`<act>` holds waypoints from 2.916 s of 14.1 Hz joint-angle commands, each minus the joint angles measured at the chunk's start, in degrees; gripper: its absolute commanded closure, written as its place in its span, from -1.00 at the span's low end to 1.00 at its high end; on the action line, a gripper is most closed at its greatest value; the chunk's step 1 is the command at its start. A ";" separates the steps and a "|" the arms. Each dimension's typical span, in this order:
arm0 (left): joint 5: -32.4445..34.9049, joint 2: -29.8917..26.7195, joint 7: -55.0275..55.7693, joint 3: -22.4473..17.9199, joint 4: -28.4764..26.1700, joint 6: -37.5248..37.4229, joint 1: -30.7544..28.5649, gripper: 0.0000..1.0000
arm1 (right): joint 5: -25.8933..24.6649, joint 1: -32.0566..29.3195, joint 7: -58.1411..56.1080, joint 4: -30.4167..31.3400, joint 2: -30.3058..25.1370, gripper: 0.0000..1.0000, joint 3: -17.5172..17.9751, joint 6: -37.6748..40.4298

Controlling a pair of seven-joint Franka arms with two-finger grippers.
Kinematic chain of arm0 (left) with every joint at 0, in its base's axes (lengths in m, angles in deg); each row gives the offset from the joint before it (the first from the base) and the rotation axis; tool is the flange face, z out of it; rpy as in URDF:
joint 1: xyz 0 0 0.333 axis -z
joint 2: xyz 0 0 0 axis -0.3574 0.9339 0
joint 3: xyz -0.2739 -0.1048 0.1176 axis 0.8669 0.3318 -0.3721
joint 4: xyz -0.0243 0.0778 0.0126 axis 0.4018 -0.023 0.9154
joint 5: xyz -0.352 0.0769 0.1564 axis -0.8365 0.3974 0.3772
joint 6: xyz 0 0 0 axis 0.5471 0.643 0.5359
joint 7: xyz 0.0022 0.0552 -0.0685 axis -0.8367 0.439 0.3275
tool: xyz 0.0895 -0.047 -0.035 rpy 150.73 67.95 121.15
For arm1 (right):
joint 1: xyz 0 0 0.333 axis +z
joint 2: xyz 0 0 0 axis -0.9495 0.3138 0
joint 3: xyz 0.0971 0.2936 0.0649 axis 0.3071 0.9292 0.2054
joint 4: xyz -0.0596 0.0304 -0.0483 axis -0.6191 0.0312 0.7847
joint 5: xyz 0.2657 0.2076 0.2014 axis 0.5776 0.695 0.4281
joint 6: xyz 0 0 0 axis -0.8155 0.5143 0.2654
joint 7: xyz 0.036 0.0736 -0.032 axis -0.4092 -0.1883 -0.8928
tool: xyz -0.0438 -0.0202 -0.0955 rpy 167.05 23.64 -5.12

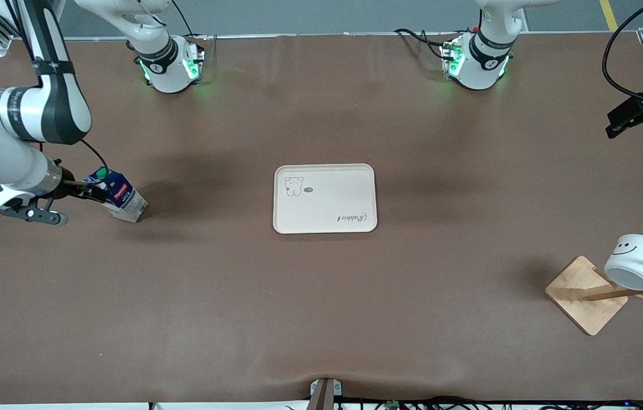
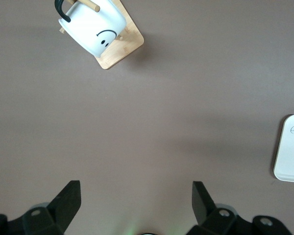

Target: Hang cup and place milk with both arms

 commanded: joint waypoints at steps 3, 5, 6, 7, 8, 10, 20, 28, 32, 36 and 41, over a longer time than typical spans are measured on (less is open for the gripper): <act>-1.88 -0.70 0.45 -0.26 -0.25 0.09 -0.04 -1.00 | 0.84 0.94 -14.86 -14.73 1.31 -1.00 1.02 12.48; -2.50 -0.79 0.54 -0.26 -0.24 0.09 -0.04 -1.00 | 2.95 1.72 -14.77 -20.63 1.75 -1.00 1.02 13.21; -2.50 -0.79 0.54 -0.26 -0.24 0.09 -0.04 -1.00 | 5.05 2.16 -14.95 -24.14 2.36 -1.00 0.93 13.21; -2.50 -0.88 0.54 -0.26 -0.24 0.09 -0.04 -1.00 | 6.90 2.52 -15.12 -27.39 3.33 -1.00 0.93 14.42; -2.59 -0.97 0.54 -0.26 -0.33 0.09 -0.12 -1.00 | 8.48 2.17 -15.04 -29.95 3.34 -1.00 0.93 17.31; -2.59 -1.06 0.71 -0.26 -0.33 0.09 -0.12 -1.00 | 7.98 3.56 -14.77 -37.24 3.69 -1.00 0.93 21.19; -2.59 -1.85 0.80 -0.34 -0.59 0.09 -0.39 -1.00 | 7.26 -1.87 -15.04 -25.77 -4.92 -1.00 0.49 31.31; -2.50 -3.08 0.63 -0.34 -1.21 -0.17 -0.39 -1.00 | 10.96 -1.43 -10.05 -33.58 -5.54 -1.00 0.58 39.13; -2.50 -2.64 0.01 -0.34 -0.95 -0.17 -0.39 -1.00 | 10.26 -1.17 -7.65 -33.49 -5.63 -1.00 0.84 38.69; -2.33 -2.46 -0.25 -0.43 -0.60 -0.17 -0.21 -1.00 | 8.15 -0.73 -8.01 -33.58 -5.45 -1.00 0.93 38.17; -2.06 -1.94 -0.60 -0.34 0.37 -0.17 -0.21 -1.00 | 8.32 -1.08 -7.92 -33.93 -5.19 -1.00 0.75 37.90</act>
